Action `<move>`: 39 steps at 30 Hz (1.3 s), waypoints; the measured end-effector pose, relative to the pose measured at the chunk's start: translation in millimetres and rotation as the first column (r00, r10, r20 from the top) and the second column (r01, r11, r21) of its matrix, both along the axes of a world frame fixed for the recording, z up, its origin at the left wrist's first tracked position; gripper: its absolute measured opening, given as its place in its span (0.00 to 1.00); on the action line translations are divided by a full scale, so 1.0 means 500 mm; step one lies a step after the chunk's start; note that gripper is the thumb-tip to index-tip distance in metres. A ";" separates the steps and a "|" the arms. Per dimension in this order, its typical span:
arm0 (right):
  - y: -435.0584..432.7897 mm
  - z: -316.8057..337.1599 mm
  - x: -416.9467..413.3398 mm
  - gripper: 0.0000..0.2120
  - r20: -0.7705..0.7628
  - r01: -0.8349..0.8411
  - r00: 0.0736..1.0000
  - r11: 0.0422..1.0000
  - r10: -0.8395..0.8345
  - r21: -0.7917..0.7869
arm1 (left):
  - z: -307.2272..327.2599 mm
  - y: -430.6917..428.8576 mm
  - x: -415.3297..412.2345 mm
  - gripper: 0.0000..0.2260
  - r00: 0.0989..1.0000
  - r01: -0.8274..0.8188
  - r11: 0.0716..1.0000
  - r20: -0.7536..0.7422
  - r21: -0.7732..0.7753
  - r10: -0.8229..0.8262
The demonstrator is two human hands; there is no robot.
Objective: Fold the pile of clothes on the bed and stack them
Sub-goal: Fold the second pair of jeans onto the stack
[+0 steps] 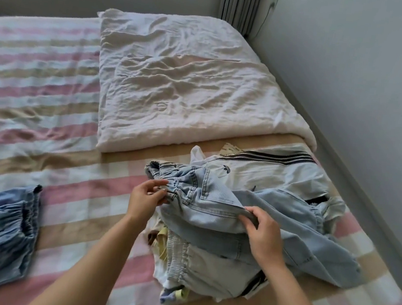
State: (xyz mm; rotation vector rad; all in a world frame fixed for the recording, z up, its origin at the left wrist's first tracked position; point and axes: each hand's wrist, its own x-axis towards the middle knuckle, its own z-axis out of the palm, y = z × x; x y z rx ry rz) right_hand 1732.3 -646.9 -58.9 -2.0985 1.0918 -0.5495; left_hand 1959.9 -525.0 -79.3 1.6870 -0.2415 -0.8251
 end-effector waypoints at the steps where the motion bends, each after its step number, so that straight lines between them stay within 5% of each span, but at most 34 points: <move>1: 0.018 0.019 -0.003 0.02 0.016 -0.015 1.000 1.000 0.016 -0.007 | 0.018 0.033 0.001 0.12 0.999 0.026 1.000 0.023 -0.017 -0.026; 6: 0.124 0.137 -0.007 0.02 0.099 -0.083 0.992 0.992 0.074 0.093 | 0.136 0.219 -0.002 0.19 0.989 0.132 0.989 0.082 -0.062 -0.127; 11: 0.257 0.248 0.018 0.07 0.121 -0.206 0.974 0.969 0.189 0.140 | 0.258 0.391 -0.005 0.09 0.906 0.046 0.999 0.420 0.012 -0.047; 15: 0.370 0.327 0.041 0.12 0.132 -0.342 0.938 0.919 0.321 0.197 | 0.317 0.557 -0.011 0.08 0.842 -0.021 0.996 0.539 0.081 -0.026; 18: 0.446 0.381 0.057 0.14 0.089 -0.464 0.885 0.854 0.456 0.236 | 0.346 0.663 -0.030 0.08 0.865 -0.016 1.000 0.502 0.024 0.002; 22: 0.559 0.417 0.086 0.34 -0.081 -0.591 0.792 0.793 0.606 0.151 | 0.381 0.804 -0.043 0.10 0.878 -0.074 0.997 0.474 0.001 0.065; 25: 0.648 0.431 0.109 0.28 -0.122 -0.636 0.761 0.770 0.637 0.055 | 0.407 0.917 -0.035 0.10 0.872 -0.087 0.996 0.483 -0.007 0.080; 31: 0.801 0.414 0.176 0.24 -0.150 -0.700 0.687 0.703 0.711 0.130 | 0.388 1.105 0.018 0.06 0.876 -0.145 0.989 0.466 0.010 0.124; 39: 0.951 0.162 0.290 0.29 -0.259 -0.609 0.728 0.772 0.635 0.181 | 0.149 1.242 0.073 0.02 0.919 -0.276 0.915 0.358 0.294 0.162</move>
